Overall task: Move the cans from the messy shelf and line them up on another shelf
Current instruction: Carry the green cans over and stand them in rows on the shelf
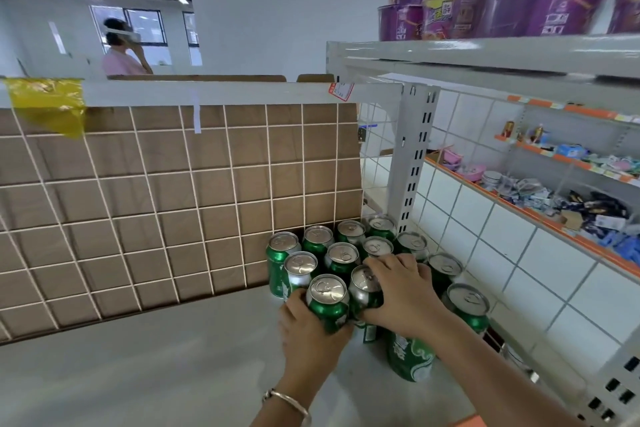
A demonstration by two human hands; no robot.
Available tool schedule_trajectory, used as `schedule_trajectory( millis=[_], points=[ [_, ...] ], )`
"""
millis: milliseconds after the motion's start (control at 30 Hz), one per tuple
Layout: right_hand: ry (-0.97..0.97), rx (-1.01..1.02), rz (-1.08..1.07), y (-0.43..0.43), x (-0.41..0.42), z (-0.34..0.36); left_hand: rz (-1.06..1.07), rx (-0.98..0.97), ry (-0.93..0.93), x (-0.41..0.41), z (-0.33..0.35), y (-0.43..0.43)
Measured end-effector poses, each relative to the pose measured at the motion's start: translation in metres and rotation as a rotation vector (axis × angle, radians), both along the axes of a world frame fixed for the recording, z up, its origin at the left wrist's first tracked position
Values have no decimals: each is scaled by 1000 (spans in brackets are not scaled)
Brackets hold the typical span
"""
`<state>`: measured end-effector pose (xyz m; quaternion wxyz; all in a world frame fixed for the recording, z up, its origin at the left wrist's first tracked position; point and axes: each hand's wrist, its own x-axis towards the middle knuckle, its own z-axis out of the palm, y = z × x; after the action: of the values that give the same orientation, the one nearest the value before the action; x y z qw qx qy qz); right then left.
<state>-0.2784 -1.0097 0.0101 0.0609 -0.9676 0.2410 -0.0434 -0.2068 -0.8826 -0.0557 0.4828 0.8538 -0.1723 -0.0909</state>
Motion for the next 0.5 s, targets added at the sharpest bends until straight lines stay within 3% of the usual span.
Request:
schedule_trajectory(
  millis=[300,500],
  points=[
    [-41,75,-25,0,-4,3,-86,37,196,5,14,12],
    [-129,136,-368,-17,-15,14,-113,-201,359,8,25,26]
  ],
)
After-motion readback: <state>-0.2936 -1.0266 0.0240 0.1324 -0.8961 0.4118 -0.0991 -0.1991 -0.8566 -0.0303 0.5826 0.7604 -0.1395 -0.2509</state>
